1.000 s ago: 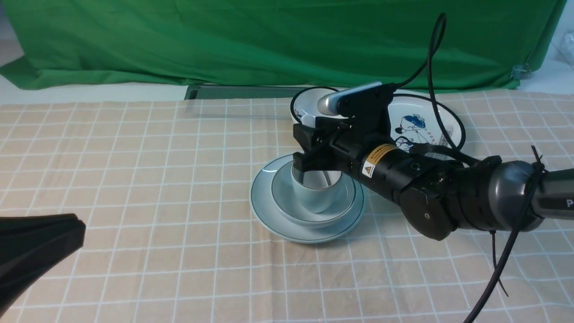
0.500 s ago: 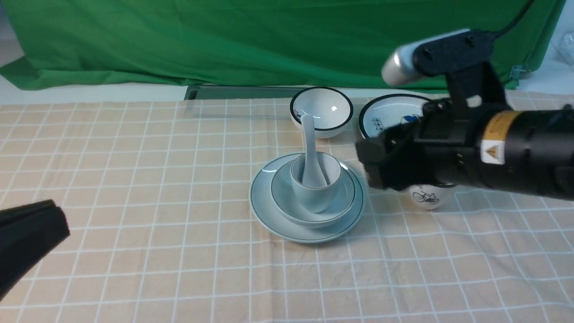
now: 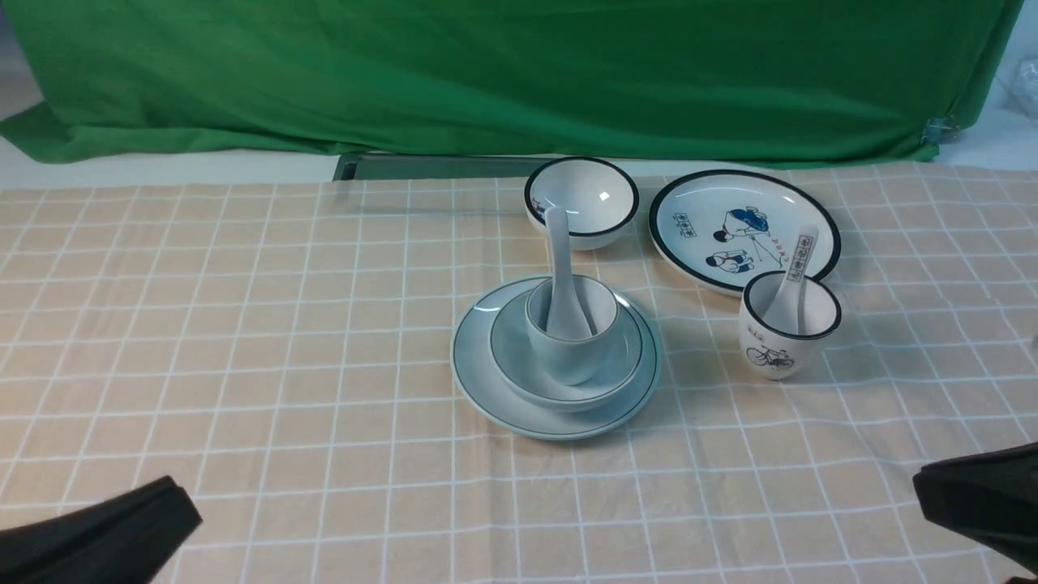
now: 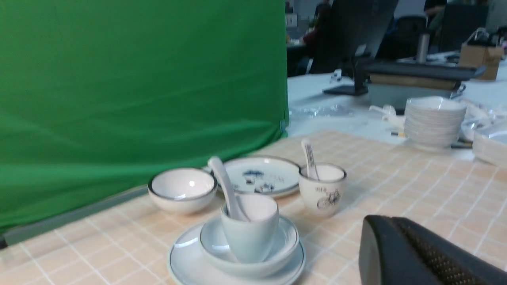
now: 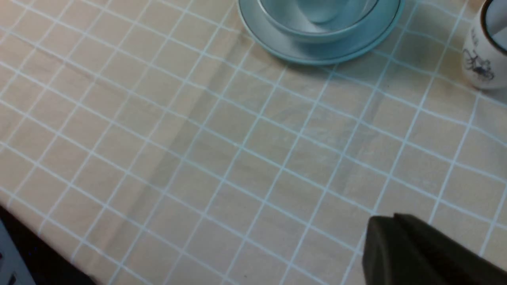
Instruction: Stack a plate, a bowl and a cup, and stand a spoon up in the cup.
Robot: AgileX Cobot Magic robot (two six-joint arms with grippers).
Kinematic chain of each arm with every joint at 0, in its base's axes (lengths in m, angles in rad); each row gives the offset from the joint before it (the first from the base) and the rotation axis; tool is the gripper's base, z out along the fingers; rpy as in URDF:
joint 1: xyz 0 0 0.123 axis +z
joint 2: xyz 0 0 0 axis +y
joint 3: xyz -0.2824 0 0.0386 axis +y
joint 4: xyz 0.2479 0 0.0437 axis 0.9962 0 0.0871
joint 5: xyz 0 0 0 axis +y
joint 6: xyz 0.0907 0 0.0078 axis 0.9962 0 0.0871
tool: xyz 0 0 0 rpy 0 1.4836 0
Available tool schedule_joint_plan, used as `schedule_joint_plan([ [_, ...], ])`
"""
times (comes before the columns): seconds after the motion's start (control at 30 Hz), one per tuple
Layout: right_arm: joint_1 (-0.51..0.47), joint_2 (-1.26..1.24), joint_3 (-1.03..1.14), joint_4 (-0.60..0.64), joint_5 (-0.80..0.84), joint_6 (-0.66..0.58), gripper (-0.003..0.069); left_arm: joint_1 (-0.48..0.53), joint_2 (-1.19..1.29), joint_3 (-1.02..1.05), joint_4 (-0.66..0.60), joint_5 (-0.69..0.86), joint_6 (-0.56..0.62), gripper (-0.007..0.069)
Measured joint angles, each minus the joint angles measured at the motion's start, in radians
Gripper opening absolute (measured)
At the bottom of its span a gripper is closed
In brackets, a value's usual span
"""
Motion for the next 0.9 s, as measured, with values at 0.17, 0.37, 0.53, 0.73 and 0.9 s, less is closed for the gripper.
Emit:
schedule_joint_plan([
  [0.17,0.0,-0.046,0.0,0.001,-0.004,0.0,0.0041,0.0,0.0,0.063,-0.001,0.0,0.0,0.0002],
  [0.37,-0.06,-0.076,0.008,0.015,-0.009,-0.057,0.0043,0.0,0.0,0.124,-0.002,-0.001,0.0,0.0002],
  [0.53,-0.331,-0.243,0.199,0.222,-0.183,-0.512,0.0018,0.0,0.0,0.155,-0.002,0.002,0.0,0.0002],
  [0.73,-0.602,-0.55,0.615,0.332,-0.538,-0.67,0.0018,0.0,0.0,0.155,-0.002,0.006,0.0,0.0002],
  [0.9,-0.676,-0.738,0.827,0.345,-0.613,-0.662,0.0018,0.0,0.0,0.155,-0.002,0.009,0.001,0.0002],
])
